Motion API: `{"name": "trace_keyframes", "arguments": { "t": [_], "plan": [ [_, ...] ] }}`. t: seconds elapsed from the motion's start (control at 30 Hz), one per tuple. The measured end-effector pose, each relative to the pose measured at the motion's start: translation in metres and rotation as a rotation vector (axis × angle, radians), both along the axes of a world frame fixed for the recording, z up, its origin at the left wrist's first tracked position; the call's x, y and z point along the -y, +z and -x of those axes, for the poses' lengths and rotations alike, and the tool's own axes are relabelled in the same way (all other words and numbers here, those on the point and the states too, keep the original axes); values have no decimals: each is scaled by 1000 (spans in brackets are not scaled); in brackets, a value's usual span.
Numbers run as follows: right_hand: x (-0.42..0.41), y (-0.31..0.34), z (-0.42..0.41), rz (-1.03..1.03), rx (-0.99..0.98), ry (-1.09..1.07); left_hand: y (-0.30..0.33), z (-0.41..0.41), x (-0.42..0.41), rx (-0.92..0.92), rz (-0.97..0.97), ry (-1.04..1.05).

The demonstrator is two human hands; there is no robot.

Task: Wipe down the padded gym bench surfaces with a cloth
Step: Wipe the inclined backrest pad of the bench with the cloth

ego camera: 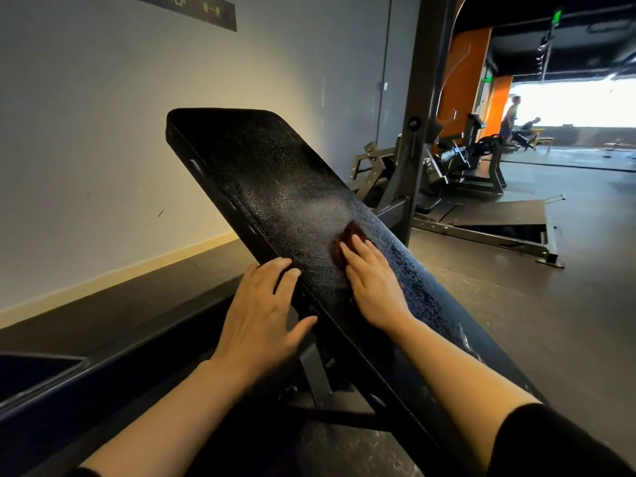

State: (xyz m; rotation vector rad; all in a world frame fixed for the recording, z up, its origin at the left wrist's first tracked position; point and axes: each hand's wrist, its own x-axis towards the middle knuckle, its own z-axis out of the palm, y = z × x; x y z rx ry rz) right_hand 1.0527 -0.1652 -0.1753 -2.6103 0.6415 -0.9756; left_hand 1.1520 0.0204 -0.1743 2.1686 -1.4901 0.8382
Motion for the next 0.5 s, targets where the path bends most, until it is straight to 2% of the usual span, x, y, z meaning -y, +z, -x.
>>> {"name": "trace_keyframes", "arguments": {
  "t": [0.07, 0.13, 0.27, 0.37, 0.43, 0.5],
  "plan": [
    [16, -8, 14, -115, -28, -198, -4, 3, -4, 6, 11, -13],
    [2, -6, 4, -140, -12, -234, -5, 4, -6, 0, 20, -24],
    [-71, 6, -17, 101, 90, 159, -3, 8, -4, -33, 34, -47],
    [-63, -2, 0, 129, 62, 267, -6, 8, -10, -64, 25, -47],
    [-35, -3, 10, 31, 106, 153, -8, 4, -17, -33, 0, -43],
    [-9, 14, 10, -105, 215, -81, -4, -2, -21, -27, 9, -37]
  ]
}}
